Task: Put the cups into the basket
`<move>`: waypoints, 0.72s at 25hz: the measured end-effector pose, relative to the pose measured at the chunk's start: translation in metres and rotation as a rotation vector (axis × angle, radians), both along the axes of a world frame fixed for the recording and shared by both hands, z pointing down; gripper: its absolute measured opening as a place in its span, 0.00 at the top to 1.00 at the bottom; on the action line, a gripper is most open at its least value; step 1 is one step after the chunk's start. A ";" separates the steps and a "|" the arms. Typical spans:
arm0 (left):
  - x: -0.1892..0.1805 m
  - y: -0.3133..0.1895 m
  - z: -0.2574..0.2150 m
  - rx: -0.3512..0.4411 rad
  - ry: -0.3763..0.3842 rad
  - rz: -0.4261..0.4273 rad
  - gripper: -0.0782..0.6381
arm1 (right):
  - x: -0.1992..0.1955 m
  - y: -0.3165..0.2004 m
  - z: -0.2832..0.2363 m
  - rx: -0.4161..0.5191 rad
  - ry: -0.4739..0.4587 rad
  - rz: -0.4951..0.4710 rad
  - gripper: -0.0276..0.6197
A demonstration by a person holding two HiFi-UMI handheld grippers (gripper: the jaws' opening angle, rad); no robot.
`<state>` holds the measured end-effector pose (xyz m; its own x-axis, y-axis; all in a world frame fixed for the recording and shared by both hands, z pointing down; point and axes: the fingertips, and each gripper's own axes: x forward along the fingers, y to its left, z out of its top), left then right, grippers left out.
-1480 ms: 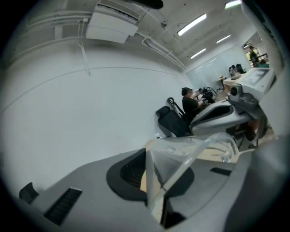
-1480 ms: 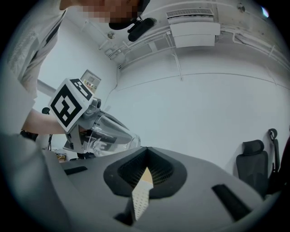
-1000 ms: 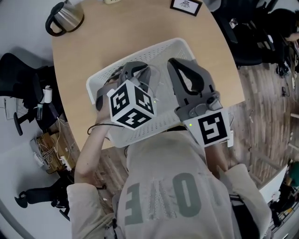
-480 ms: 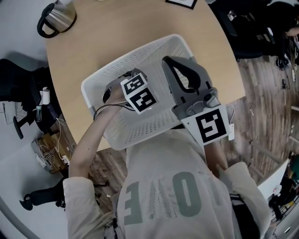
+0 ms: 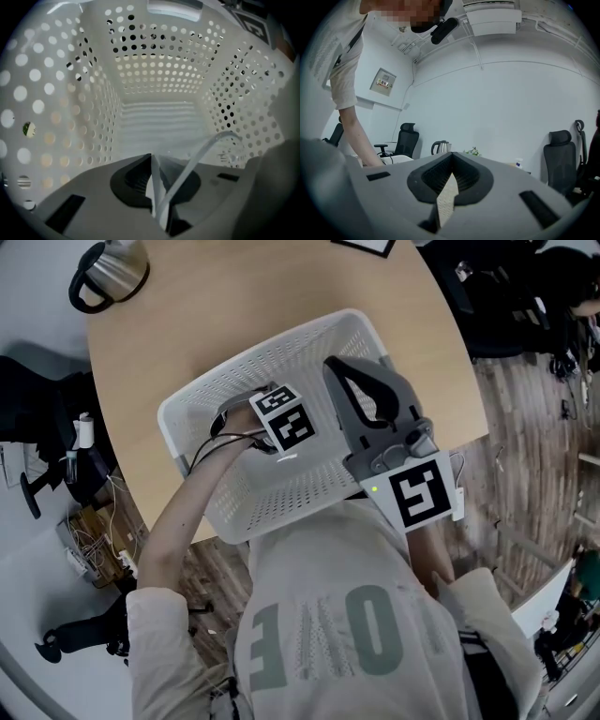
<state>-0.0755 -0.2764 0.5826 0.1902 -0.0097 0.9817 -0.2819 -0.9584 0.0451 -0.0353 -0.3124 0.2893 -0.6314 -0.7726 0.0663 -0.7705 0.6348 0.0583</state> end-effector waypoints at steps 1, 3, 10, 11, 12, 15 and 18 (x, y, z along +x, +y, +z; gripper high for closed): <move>-0.001 0.002 0.003 -0.023 0.001 -0.010 0.84 | -0.001 0.000 0.001 -0.004 0.004 -0.005 0.96; 0.000 0.006 0.007 -0.067 0.006 -0.025 0.84 | -0.003 0.001 0.004 -0.009 0.011 -0.014 0.96; 0.001 0.008 0.012 -0.127 0.011 -0.079 0.84 | -0.009 0.001 0.005 -0.010 0.014 -0.022 0.96; 0.000 0.008 0.012 -0.132 0.012 -0.091 0.84 | -0.009 0.000 0.005 -0.010 0.013 -0.023 0.96; 0.000 0.007 0.012 -0.136 0.013 -0.102 0.84 | -0.010 0.000 0.005 -0.009 0.012 -0.024 0.96; -0.001 0.008 0.012 -0.140 0.012 -0.115 0.84 | -0.010 0.001 0.004 -0.006 0.009 -0.026 0.96; 0.002 0.007 0.010 -0.112 0.005 -0.088 0.84 | -0.009 0.002 0.003 -0.006 0.006 -0.027 0.96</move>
<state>-0.0731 -0.2689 0.5923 0.1982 0.0828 0.9767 -0.3638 -0.9190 0.1517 -0.0441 -0.3105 0.2924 -0.6518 -0.7547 0.0749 -0.7526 0.6558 0.0590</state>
